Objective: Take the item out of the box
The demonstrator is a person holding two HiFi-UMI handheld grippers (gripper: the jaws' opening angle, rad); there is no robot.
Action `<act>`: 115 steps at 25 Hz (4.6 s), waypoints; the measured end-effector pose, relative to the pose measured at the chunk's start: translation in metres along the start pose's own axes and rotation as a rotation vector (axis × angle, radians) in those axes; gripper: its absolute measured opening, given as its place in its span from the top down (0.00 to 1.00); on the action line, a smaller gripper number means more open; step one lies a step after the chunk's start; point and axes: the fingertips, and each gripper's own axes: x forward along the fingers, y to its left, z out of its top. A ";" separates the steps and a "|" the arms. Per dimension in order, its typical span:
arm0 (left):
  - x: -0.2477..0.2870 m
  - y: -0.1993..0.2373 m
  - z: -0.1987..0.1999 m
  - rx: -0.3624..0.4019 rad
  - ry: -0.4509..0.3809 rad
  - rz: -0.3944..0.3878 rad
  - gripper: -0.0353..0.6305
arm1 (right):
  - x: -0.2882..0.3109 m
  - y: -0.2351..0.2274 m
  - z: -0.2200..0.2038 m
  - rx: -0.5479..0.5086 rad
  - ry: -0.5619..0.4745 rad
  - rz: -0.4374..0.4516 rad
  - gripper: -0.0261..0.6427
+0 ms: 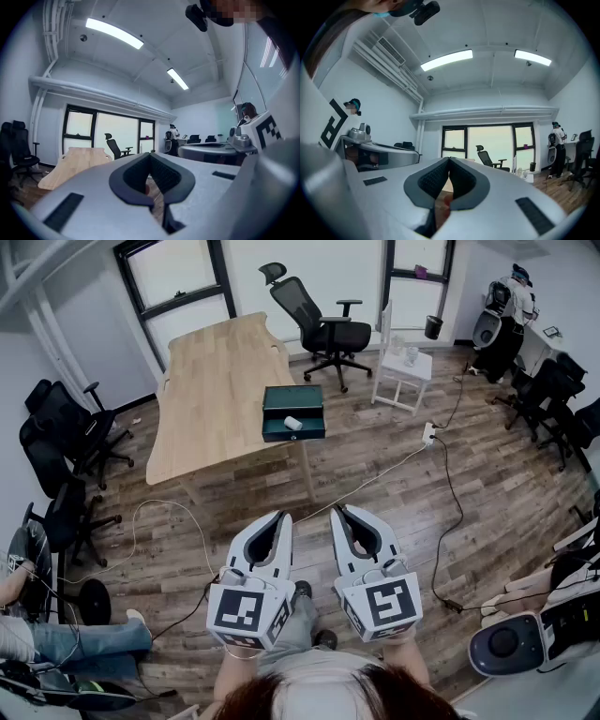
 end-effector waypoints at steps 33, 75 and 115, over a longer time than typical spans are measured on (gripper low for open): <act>0.131 0.129 -0.009 -0.007 0.012 -0.094 0.94 | 0.187 -0.023 -0.031 0.040 0.041 -0.022 0.92; 0.287 0.214 -0.004 -0.037 0.022 -0.097 0.94 | 0.342 -0.104 -0.083 0.001 0.175 0.014 0.92; 0.389 0.291 -0.020 -0.103 0.099 0.064 0.94 | 0.471 -0.129 -0.258 -0.123 0.586 0.380 0.78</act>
